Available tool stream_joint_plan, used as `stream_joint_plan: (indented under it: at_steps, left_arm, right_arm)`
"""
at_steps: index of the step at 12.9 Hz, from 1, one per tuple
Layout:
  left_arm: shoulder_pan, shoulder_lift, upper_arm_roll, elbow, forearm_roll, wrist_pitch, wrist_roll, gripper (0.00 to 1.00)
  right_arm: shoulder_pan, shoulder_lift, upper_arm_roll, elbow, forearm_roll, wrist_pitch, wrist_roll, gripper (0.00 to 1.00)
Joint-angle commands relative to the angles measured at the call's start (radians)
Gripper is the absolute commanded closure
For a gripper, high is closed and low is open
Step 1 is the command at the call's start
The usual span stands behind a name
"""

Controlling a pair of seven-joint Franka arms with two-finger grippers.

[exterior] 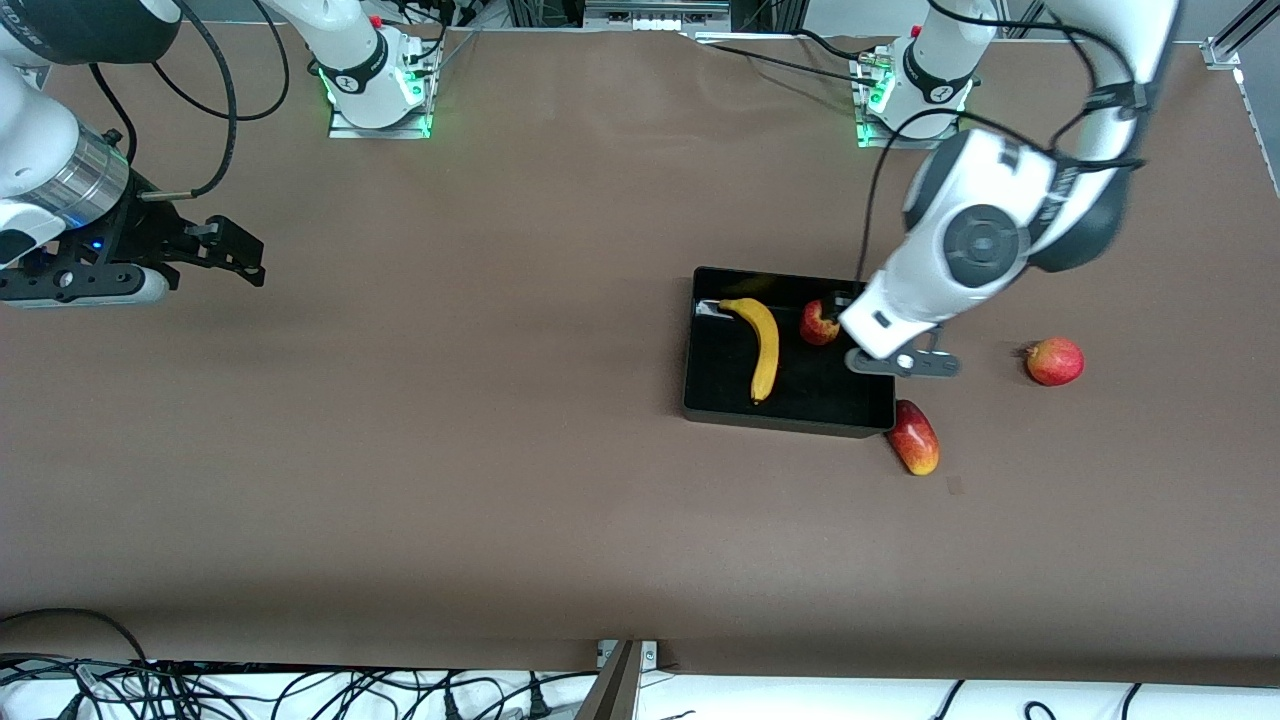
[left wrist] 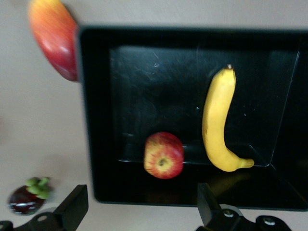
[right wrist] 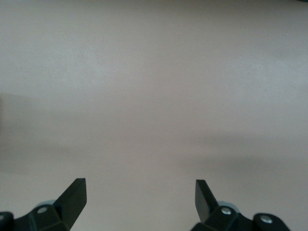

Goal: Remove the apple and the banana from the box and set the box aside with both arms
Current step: 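Lower the left gripper into the tray and grasp the red apple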

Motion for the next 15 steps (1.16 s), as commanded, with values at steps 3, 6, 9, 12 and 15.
stream_joint_plan:
  at_steps: [3, 6, 9, 12, 15]
  left_arm:
    - [-0.057, -0.040, 0.003, -0.288, 0.115, 0.326, -0.098, 0.00]
    - [-0.053, -0.009, 0.003, -0.382, 0.117, 0.498, -0.098, 0.00]
    - [-0.053, 0.041, 0.003, -0.383, 0.117, 0.567, -0.099, 0.00]
    - [-0.053, 0.047, 0.003, -0.385, 0.117, 0.572, -0.099, 0.15]
    - [-0.051, 0.048, 0.003, -0.377, 0.117, 0.563, -0.099, 0.74]
  right_arm:
    - [-0.009, 0.003, 0.010, 0.011, -0.003, 0.001, 0.006, 0.00]
    - [-0.009, 0.003, 0.010, 0.011, -0.003, 0.001, 0.006, 0.00]
    - [-0.009, 0.003, 0.010, 0.011, -0.003, 0.001, 0.006, 0.00]
    - [-0.009, 0.003, 0.010, 0.011, -0.003, 0.001, 0.006, 0.00]
    - [-0.009, 0.003, 0.010, 0.011, -0.003, 0.001, 0.006, 0.00]
